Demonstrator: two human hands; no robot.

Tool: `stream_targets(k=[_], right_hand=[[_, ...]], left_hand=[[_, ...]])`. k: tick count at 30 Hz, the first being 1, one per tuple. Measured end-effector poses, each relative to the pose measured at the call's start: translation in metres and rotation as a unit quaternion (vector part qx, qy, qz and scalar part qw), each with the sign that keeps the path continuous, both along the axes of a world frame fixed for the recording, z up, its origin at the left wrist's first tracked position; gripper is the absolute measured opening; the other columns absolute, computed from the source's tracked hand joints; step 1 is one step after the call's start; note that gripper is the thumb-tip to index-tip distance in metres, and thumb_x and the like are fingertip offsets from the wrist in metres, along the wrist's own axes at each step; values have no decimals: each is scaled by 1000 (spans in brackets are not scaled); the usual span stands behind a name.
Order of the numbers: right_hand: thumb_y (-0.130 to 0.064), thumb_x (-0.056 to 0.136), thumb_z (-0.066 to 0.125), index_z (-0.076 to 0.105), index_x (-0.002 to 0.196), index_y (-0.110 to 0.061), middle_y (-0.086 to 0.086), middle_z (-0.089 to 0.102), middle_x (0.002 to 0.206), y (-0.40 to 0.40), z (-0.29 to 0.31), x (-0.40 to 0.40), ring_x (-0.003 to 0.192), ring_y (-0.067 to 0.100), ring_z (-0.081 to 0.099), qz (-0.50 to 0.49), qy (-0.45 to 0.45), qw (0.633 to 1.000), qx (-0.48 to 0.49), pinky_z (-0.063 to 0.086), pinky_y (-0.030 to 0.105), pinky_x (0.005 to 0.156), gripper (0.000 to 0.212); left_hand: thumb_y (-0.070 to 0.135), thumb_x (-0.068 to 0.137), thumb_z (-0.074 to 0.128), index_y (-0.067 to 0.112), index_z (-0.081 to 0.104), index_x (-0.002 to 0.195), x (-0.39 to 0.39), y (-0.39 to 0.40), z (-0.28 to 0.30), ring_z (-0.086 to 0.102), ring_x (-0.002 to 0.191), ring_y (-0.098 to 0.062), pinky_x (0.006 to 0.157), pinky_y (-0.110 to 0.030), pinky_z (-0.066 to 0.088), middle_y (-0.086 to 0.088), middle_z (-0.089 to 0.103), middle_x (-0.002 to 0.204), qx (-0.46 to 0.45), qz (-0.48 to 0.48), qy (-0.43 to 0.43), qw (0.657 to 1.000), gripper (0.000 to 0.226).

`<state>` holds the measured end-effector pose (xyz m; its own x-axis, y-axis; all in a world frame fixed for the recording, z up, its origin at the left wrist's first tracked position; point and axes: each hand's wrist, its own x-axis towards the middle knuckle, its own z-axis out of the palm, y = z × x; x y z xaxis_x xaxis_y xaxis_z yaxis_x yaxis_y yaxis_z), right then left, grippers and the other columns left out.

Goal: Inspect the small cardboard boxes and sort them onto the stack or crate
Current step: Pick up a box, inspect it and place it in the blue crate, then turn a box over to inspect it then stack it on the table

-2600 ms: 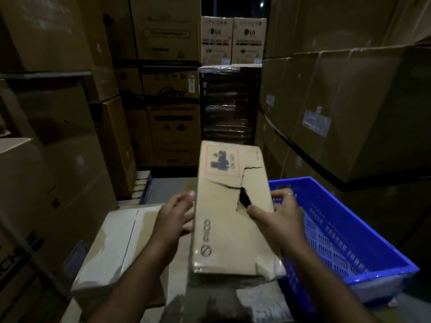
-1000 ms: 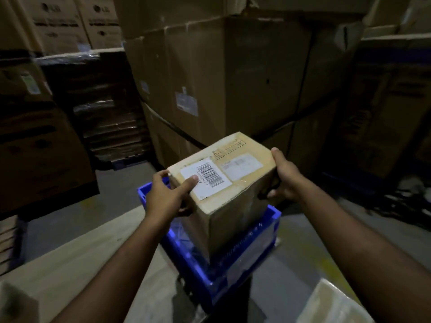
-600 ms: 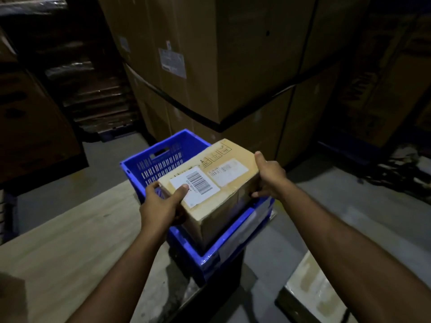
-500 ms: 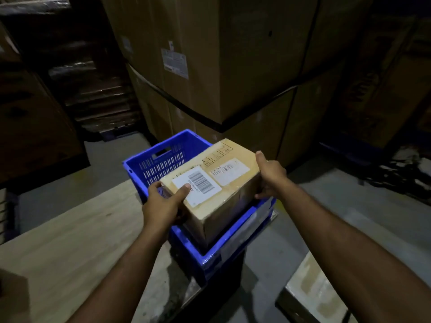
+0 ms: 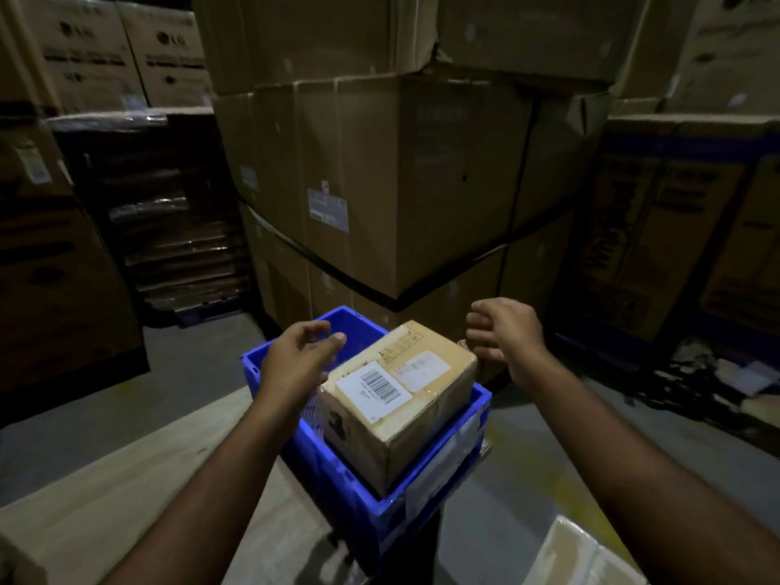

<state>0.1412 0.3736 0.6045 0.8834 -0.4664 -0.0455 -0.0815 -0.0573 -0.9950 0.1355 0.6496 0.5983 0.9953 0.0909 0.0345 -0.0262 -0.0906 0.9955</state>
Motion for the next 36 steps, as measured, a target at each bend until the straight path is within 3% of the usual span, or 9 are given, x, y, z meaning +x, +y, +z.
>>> stream_targets(k=[6,10,14,17,20,24,27,31,36], right_hand=[[-27,102,50,66,114,-19,2,70,115,4,36,-86,102,20,69,-39,-131,990,33,59,38,78,22],[-28,105,42,69,111,-24,1,70,118,-35,32,-146,103,19,69,-81,-157,984,29,60,39,81,27],[-29,107,40,68,110,-24,3,71,118,-107,15,-203,102,20,71,-164,-164,971,53,58,40,83,29],[-29,106,41,67,116,-22,4,70,119,-165,-18,-243,99,20,72,-244,-150,956,60,58,35,76,28],[-27,107,40,64,119,-18,7,68,122,-214,-71,-273,99,24,70,-301,-120,941,95,56,36,76,28],[-27,106,41,65,118,-20,6,68,124,-276,-149,-293,101,23,70,-342,-43,929,137,56,39,79,27],[-27,106,41,66,119,-22,2,68,124,-322,-204,-295,101,21,71,-357,13,923,144,59,37,80,28],[-27,106,42,66,120,-20,2,69,120,-359,-273,-283,103,25,70,-362,84,912,173,58,34,77,28],[-22,102,51,70,110,-19,11,69,118,-384,-409,-236,97,28,69,-329,200,902,196,53,41,80,21]], left_hand=[[24,95,62,22,67,112,-32,-36,41,68,106,-21,78,-33,54,-7,73,110,-56,-125,-61,989,18],[23,101,52,20,66,116,-46,-92,37,67,110,-21,80,-35,55,-2,75,111,-75,-207,-49,974,21],[17,103,46,16,65,116,-71,-180,29,66,111,-19,93,-41,51,-5,73,113,-71,-301,-39,950,23],[16,103,44,16,64,116,-85,-256,8,67,97,-18,79,-33,52,-8,73,108,-54,-365,-35,929,23],[16,103,46,19,64,113,-98,-328,-38,62,83,-20,64,-27,52,-12,73,99,-37,-411,-7,911,21],[18,102,47,18,62,118,-116,-413,-118,67,101,-19,82,-36,53,-6,73,108,12,-433,68,899,22],[27,100,52,21,63,118,-107,-460,-175,64,109,-8,98,-44,47,0,73,112,34,-434,113,893,22],[48,74,59,31,62,112,-78,-491,-252,61,115,-9,96,-38,47,1,69,120,67,-400,177,897,42],[44,84,61,36,60,109,-25,-501,-407,56,119,-14,102,-40,44,2,64,126,158,-370,236,885,26]])
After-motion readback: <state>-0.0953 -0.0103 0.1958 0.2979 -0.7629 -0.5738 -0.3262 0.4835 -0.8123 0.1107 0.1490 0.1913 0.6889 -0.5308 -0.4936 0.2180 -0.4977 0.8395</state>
